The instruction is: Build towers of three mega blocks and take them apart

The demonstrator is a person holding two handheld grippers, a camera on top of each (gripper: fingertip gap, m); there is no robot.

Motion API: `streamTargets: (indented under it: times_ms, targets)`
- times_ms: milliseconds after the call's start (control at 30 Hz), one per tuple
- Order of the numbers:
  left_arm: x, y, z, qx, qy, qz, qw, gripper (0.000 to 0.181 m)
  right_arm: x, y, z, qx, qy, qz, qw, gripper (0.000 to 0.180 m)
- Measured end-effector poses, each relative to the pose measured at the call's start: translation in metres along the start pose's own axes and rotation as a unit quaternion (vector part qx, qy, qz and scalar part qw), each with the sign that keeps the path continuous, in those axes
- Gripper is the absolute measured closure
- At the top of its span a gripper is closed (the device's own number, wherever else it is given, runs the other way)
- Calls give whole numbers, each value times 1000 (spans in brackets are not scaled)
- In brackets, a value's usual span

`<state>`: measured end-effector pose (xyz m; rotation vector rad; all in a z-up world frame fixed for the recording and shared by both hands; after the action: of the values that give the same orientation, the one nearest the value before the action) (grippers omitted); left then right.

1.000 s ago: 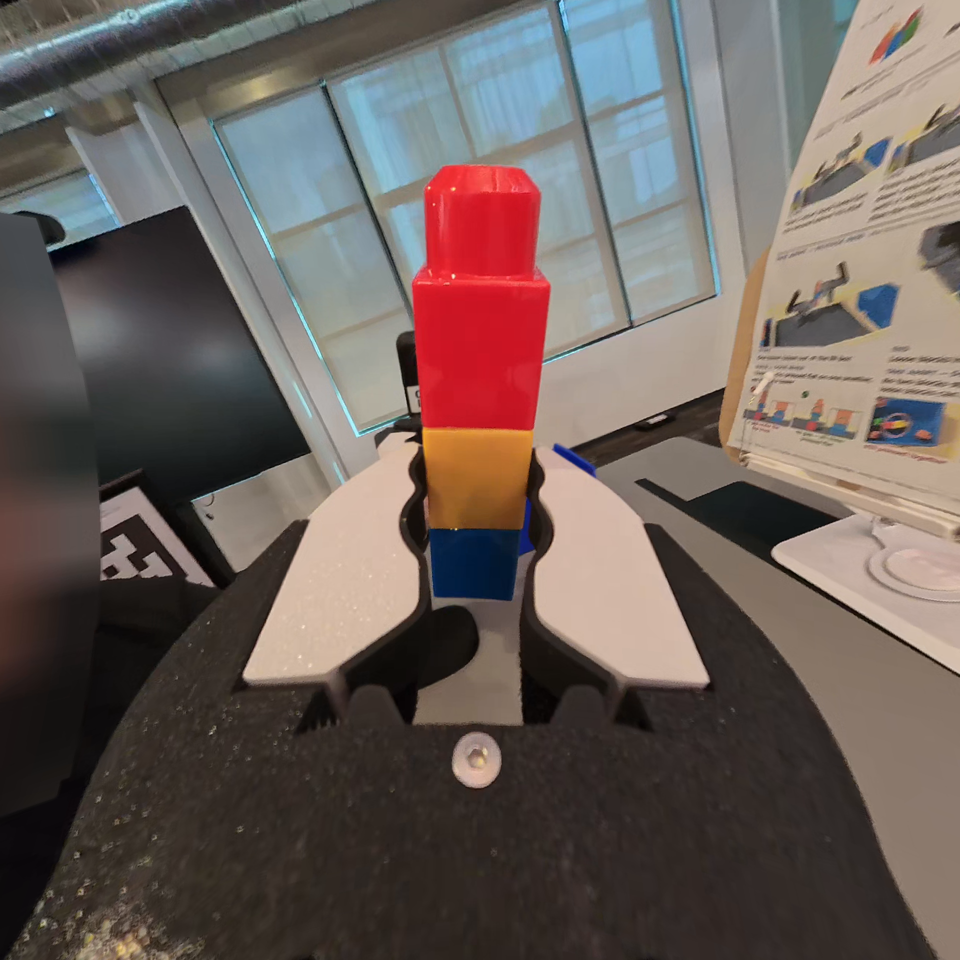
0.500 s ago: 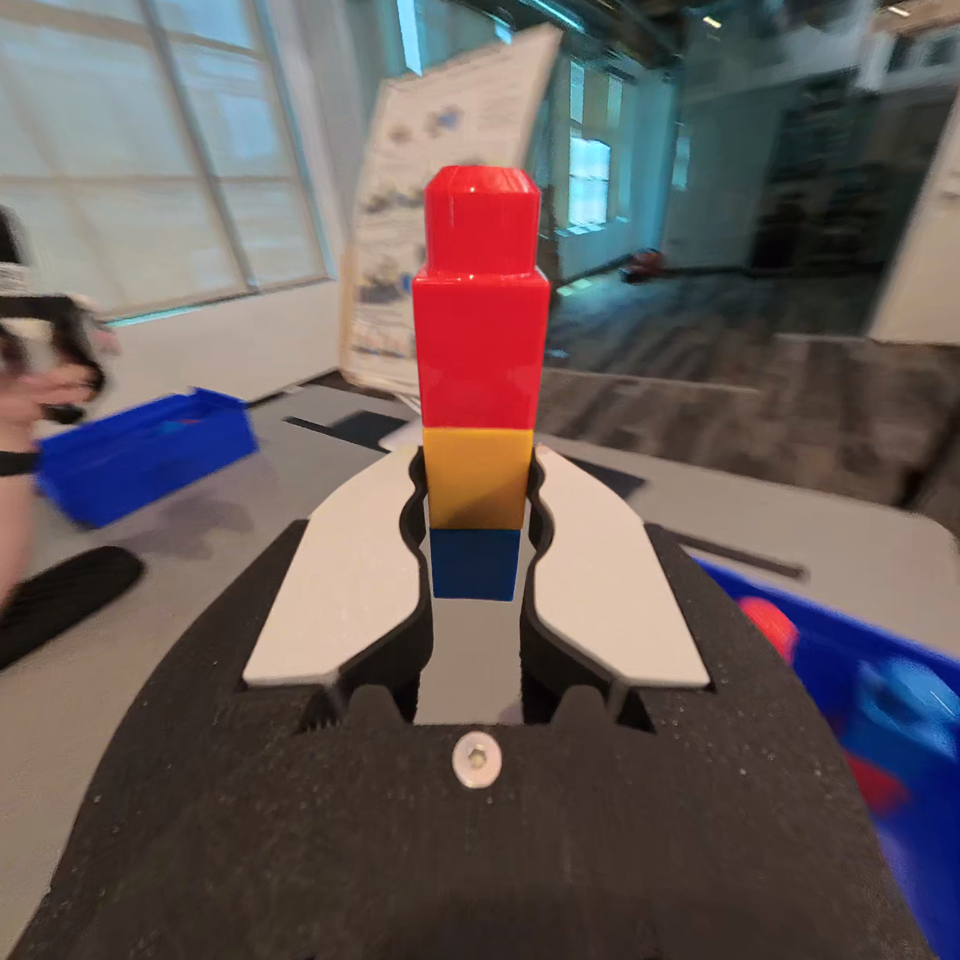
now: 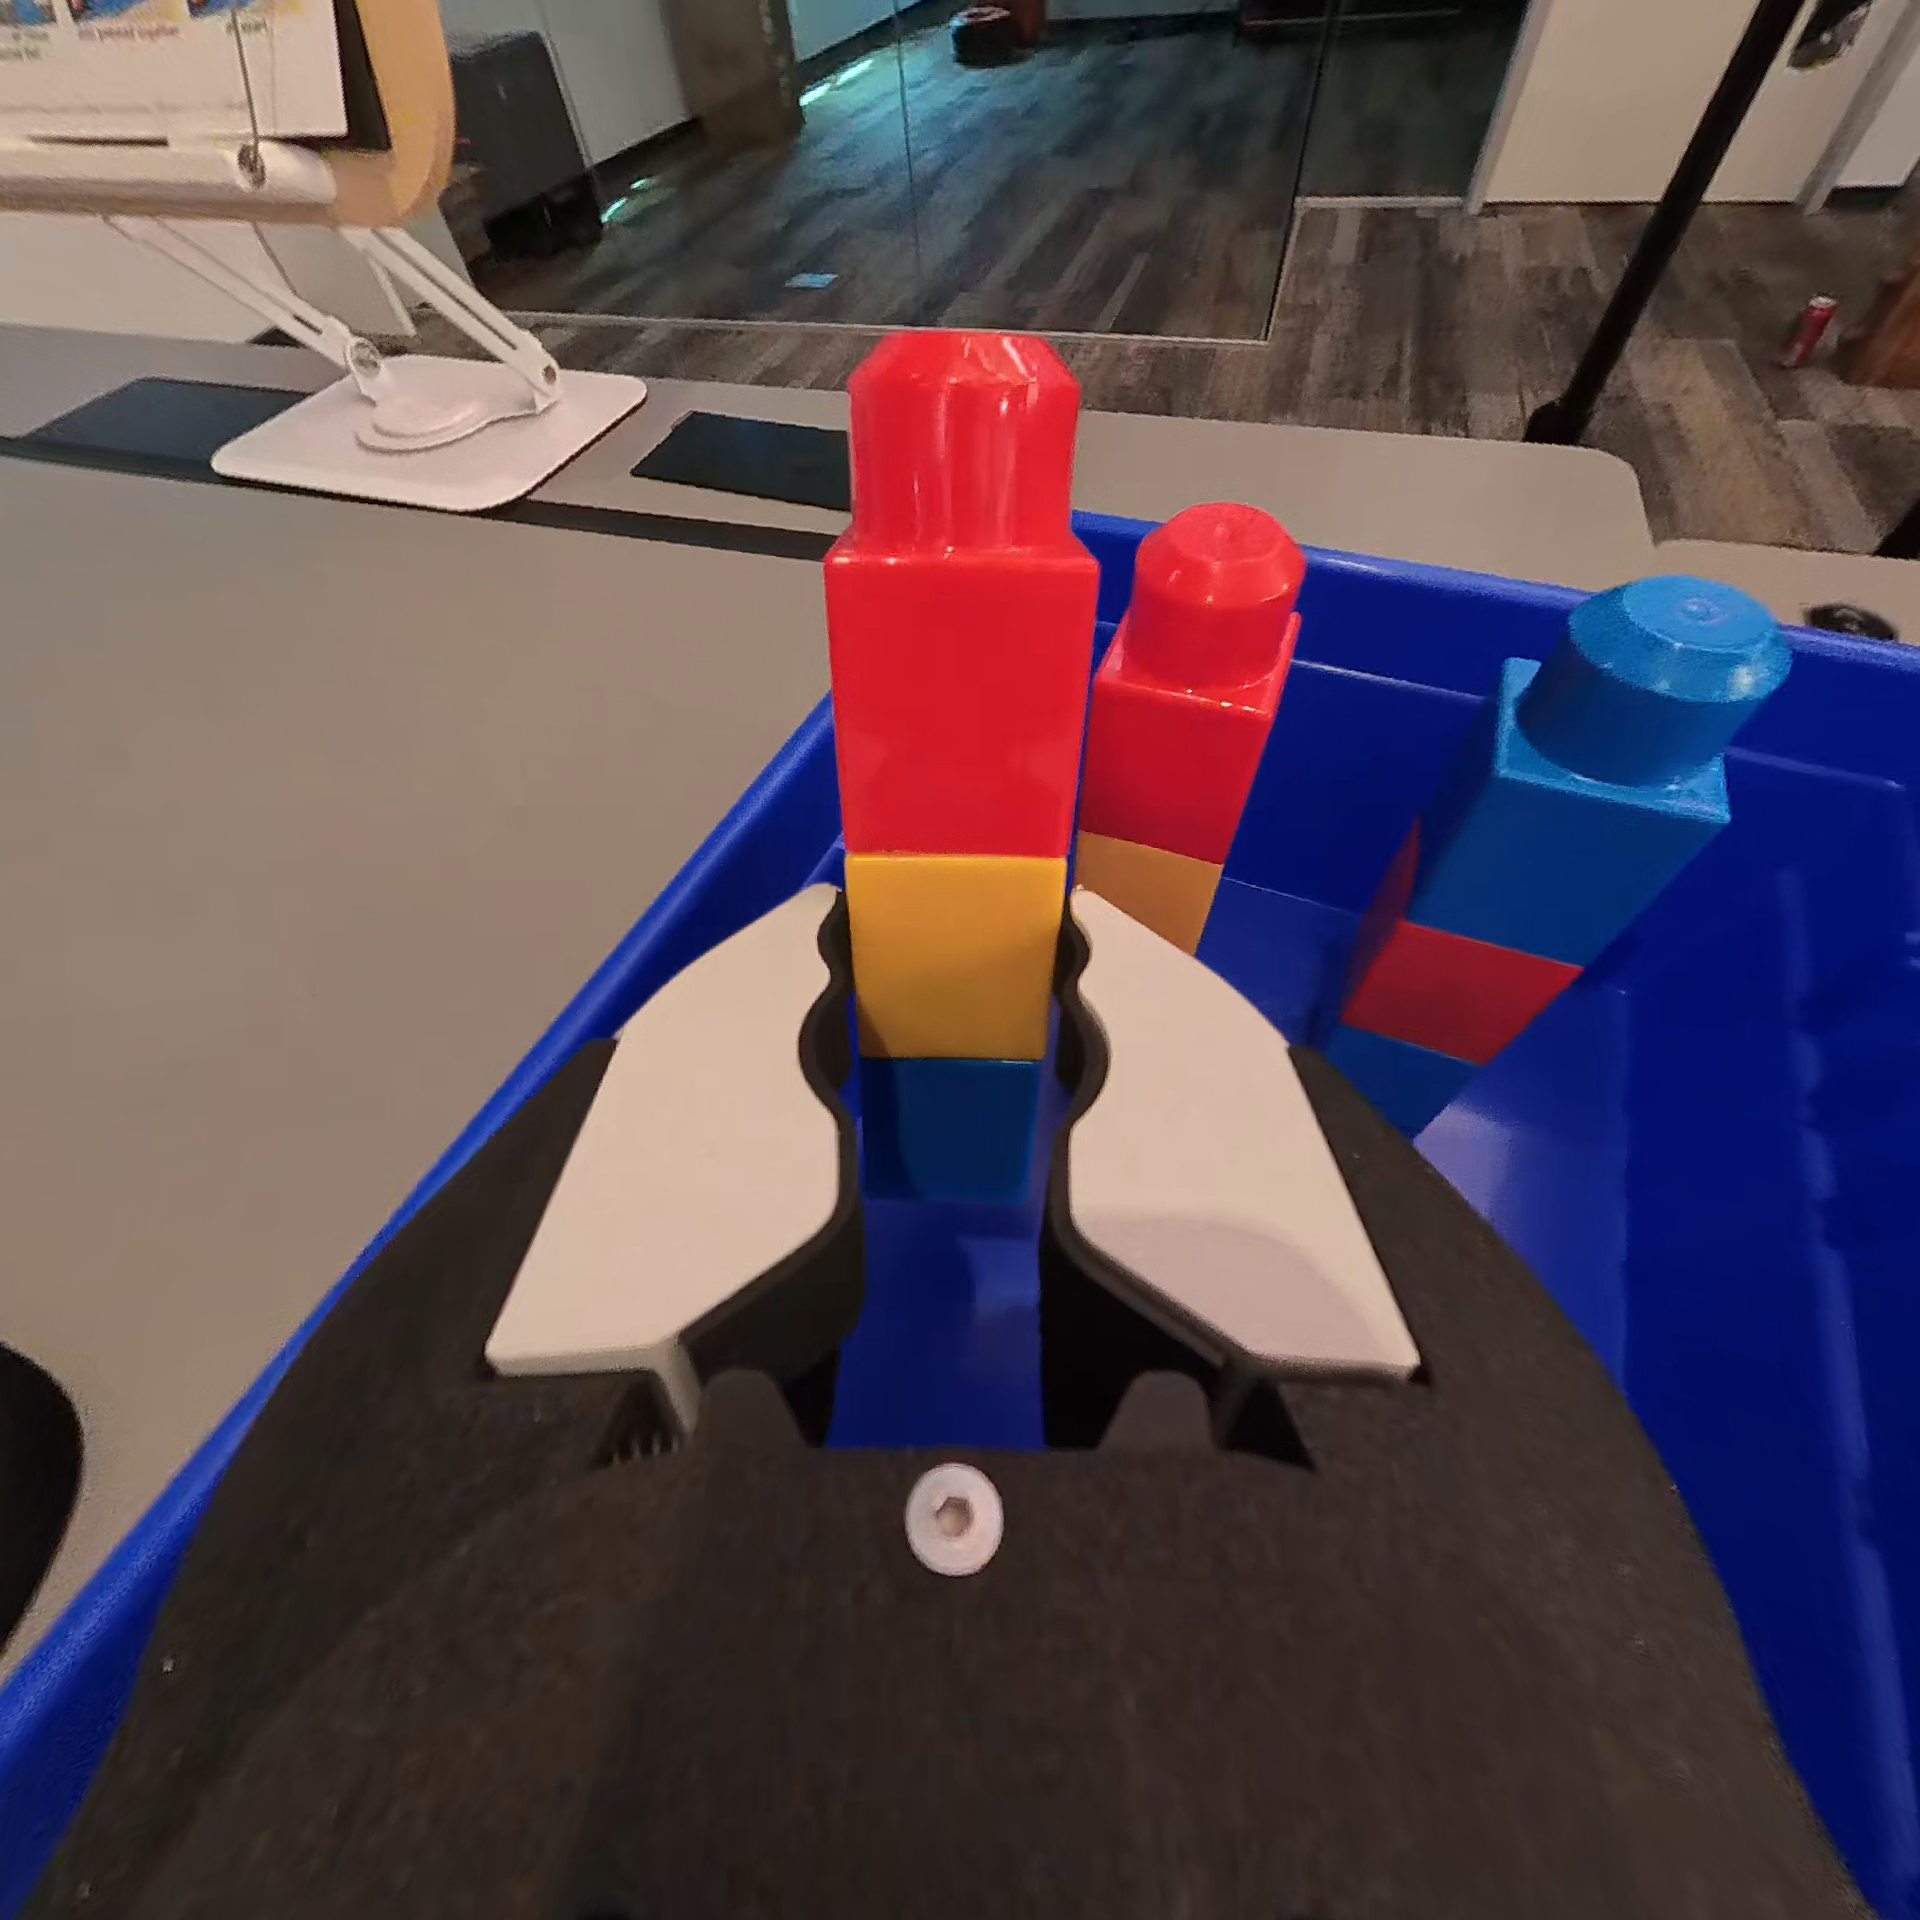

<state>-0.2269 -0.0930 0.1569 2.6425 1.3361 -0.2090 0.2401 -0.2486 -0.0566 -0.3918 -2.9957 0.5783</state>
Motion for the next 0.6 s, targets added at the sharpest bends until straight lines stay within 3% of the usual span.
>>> streamTargets:
  times_ms: [600]
  targets:
    - [3, 8, 7, 18, -8, 3, 1000, 136, -4, 13, 30, 57, -60, -103, 991, 143]
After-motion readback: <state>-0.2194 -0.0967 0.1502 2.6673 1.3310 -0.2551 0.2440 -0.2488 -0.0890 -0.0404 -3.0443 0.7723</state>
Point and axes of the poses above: each gripper's, where its closed fingertips meet, y out along the fingers, z out of its underside, x = y × z across the jaws, the point moved 3 cm from there along -y, back along the fingers, and after that the axes turned 8 degrees about z, right-handed, at the moved point
